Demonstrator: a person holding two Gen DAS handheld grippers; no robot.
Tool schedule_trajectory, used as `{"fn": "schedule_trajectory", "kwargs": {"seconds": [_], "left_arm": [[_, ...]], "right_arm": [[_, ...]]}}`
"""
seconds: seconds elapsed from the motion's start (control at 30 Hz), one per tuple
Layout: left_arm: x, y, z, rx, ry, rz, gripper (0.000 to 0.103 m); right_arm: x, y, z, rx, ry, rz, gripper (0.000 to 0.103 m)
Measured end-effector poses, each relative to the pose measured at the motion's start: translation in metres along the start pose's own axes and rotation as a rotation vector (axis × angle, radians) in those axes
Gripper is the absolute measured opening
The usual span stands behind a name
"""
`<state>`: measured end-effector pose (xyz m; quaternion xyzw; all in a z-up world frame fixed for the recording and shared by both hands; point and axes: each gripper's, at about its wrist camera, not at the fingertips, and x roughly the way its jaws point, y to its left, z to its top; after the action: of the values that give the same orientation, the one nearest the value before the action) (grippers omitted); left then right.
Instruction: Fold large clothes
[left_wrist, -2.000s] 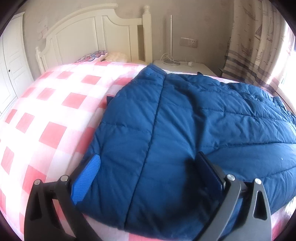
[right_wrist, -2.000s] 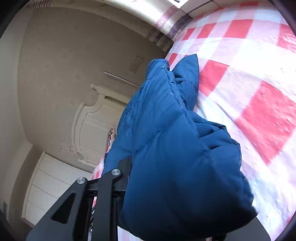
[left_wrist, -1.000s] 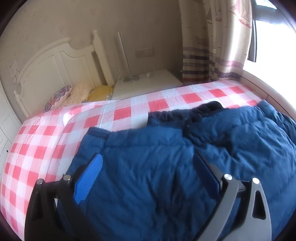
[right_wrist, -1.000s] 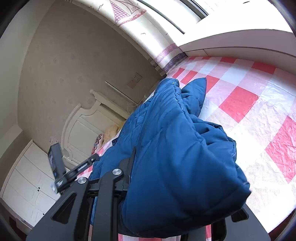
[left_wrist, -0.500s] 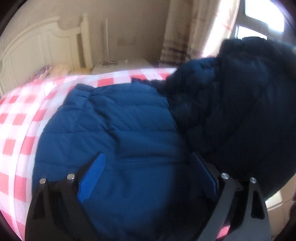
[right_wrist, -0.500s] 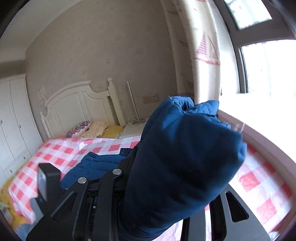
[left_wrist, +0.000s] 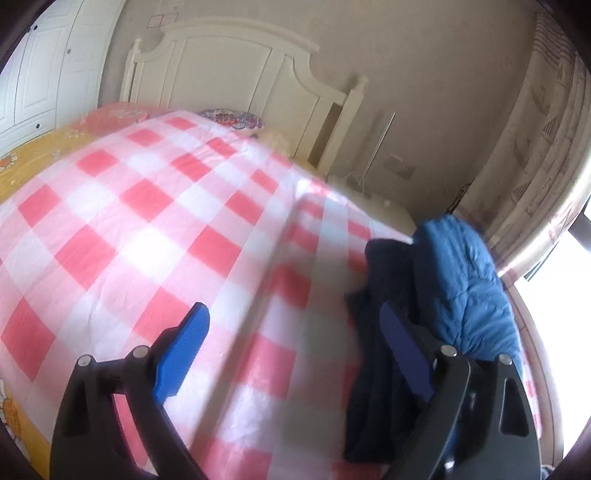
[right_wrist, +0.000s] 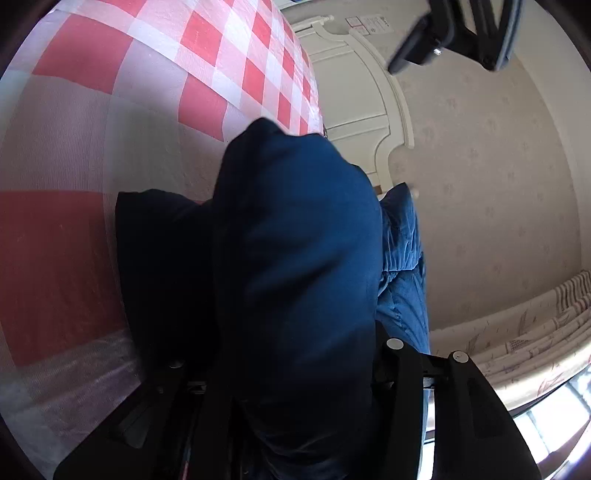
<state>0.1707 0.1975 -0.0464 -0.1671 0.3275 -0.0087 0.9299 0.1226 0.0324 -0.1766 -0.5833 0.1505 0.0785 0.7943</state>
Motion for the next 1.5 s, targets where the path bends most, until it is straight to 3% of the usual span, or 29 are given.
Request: {"fn": "schedule_trajectory", "kwargs": {"seconds": [0.1,0.2,0.3,0.33,0.43,0.5,0.6,0.7,0.73,0.77,0.87,0.97,1.0,1.1,1.2,1.27,1.33,1.4,1.5], "left_arm": [[0.01,0.002,-0.016,0.025,0.043,0.003,0.093],[0.003,-0.01,-0.003,0.058,0.028,-0.067,0.093],[-0.015,-0.069,0.025,0.209,-0.021,-0.135,0.097],[-0.019,-0.093,0.034,0.267,-0.025,-0.173,0.101],[-0.01,-0.163,0.055,0.414,-0.003,-0.259,0.101],[0.013,-0.203,0.064,0.496,0.04,-0.257,0.101],[0.071,-0.235,0.07,0.562,0.087,-0.176,0.101],[0.147,-0.22,0.068,0.482,0.201,-0.076,0.102],[0.173,-0.207,0.061,0.444,0.246,-0.071,0.102],[0.19,-0.192,0.055,0.385,0.278,-0.115,0.102],[0.201,-0.151,0.051,0.24,0.289,-0.197,0.102],[0.204,-0.14,0.05,0.219,0.283,-0.201,0.102],[0.204,-0.141,0.049,0.224,0.28,-0.194,0.102],[0.197,-0.151,0.047,0.265,0.259,-0.154,0.102],[0.194,-0.154,0.047,0.275,0.25,-0.145,0.102],[0.194,-0.154,0.047,0.274,0.251,-0.147,0.102],[0.192,-0.155,0.046,0.292,0.235,-0.139,0.102],[0.188,-0.156,0.042,0.317,0.208,-0.124,0.102],[0.187,-0.153,0.041,0.312,0.191,-0.118,0.102]], "right_arm": [[0.0,-0.012,-0.011,0.027,-0.017,0.034,0.048],[-0.001,-0.007,-0.017,0.006,-0.026,0.0,0.049],[-0.002,-0.006,-0.022,0.004,-0.03,-0.01,0.049],[-0.002,-0.007,-0.024,0.006,-0.034,-0.01,0.049],[-0.005,-0.007,-0.032,0.011,-0.047,-0.021,0.049],[-0.006,-0.008,-0.034,0.017,-0.055,-0.024,0.049],[-0.004,-0.012,-0.041,0.03,-0.081,-0.025,0.051],[-0.018,-0.022,-0.054,0.061,-0.141,0.008,0.054],[-0.025,-0.028,-0.058,0.074,-0.172,0.044,0.057],[-0.034,-0.035,-0.065,0.096,-0.201,0.083,0.061],[-0.066,-0.069,-0.096,0.248,-0.312,0.295,0.065],[-0.082,-0.121,-0.137,0.495,-0.4,0.508,0.065],[-0.082,-0.14,-0.149,0.579,-0.416,0.528,0.065],[-0.073,-0.182,-0.163,0.773,-0.41,0.509,0.063],[-0.05,-0.194,-0.16,0.832,-0.346,0.479,0.063],[-0.039,-0.17,-0.134,0.796,-0.29,0.508,0.063],[-0.027,-0.121,-0.105,0.697,-0.182,0.55,0.066],[-0.028,-0.078,-0.095,0.626,-0.189,0.414,0.066],[-0.031,-0.074,-0.091,0.586,-0.168,0.406,0.066]]}}
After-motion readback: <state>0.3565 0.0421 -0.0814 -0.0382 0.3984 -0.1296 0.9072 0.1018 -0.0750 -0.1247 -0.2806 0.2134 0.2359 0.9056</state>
